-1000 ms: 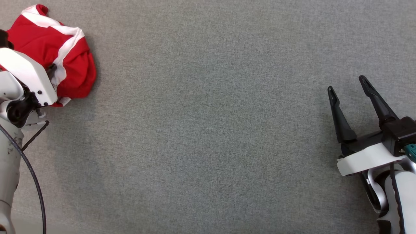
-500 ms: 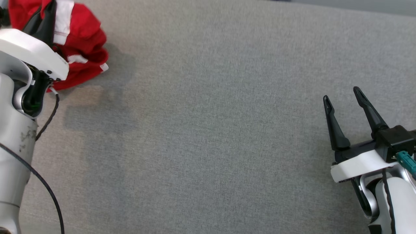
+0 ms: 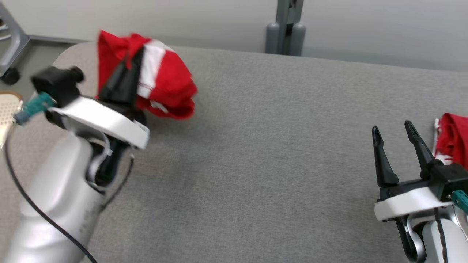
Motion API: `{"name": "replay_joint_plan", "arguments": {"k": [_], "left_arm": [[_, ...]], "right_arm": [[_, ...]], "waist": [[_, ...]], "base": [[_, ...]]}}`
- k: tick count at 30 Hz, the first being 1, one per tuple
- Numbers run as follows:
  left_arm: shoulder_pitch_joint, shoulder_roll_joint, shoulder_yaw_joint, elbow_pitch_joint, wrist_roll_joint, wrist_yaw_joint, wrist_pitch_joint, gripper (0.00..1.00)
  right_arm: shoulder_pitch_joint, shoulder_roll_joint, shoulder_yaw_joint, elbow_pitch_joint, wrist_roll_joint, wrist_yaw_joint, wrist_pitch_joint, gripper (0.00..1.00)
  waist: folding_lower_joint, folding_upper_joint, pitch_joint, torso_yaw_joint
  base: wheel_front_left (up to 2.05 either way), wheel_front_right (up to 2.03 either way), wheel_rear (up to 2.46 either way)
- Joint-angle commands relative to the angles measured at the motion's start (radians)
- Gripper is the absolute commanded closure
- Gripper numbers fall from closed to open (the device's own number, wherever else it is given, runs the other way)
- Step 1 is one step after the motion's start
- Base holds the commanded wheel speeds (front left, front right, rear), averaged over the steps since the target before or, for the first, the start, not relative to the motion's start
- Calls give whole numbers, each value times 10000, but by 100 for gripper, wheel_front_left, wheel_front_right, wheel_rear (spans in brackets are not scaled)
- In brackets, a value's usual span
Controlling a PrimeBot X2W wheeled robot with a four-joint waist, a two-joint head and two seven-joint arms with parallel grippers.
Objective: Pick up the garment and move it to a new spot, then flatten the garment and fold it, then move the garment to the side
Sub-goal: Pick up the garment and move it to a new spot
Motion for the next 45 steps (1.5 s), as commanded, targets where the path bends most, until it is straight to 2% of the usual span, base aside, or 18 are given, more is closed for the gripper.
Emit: {"name": "replay_joint_plan", "arguments": {"k": [1,7,13,16,22,23,24,25,29,34,40,45], "left_arm": [[263,-24,-129,-229,167,113,-53,100],[901,-533,-758,-970,349,348,75,100],[1135,-1415,-1558,-1450,599,693,225,100],[1090,-1846,-2071,-1319,890,825,309,100],[1039,-2464,-3301,-215,1492,938,202,100],[1055,-2524,-3483,25,1518,938,169,95],[1074,-2561,-3700,226,1555,907,128,57],[1096,-2602,-3931,440,1514,804,166,0],[1060,-2649,-4454,879,1244,620,77,0],[836,-2627,-3914,1123,870,901,-561,0],[1018,-1490,-2554,783,1292,1582,-1077,0],[2280,-576,-938,-434,2279,2107,-1110,0]], "right_arm": [[143,11,-86,-44,60,-3,-85,0],[312,118,-247,-93,113,-3,-109,0],[140,195,-224,-141,150,-3,-152,0],[79,222,-227,-149,145,-3,-177,0],[-76,265,-219,-77,216,-3,-213,0],[-89,267,-182,-52,222,-3,-204,0],[-102,266,-162,-29,228,-3,-197,0],[-126,268,-135,2,238,-3,-204,0],[-156,277,-123,105,239,-3,-243,0],[-22,280,-207,160,282,-3,-287,0],[255,281,-50,82,176,-3,-307,0],[529,270,249,-26,128,-3,-305,0]], "waist": [[0,0,-245,-252],[0,0,-434,-636],[0,0,-350,-1190],[0,0,-233,-1500],[0,0,-33,-2076],[0,0,-11,-2154],[0,0,7,-2213],[0,0,17,-2265],[0,0,-4,-2320],[0,0,-176,-2051],[0,0,-431,-1542],[0,0,-603,-1243]], "base": [[0,0,0],[0,0,0],[0,0,0],[0,0,0],[0,0,0],[0,0,0],[0,0,0],[0,0,0],[0,0,0],[0,0,0],[0,0,0],[0,0,0]]}}
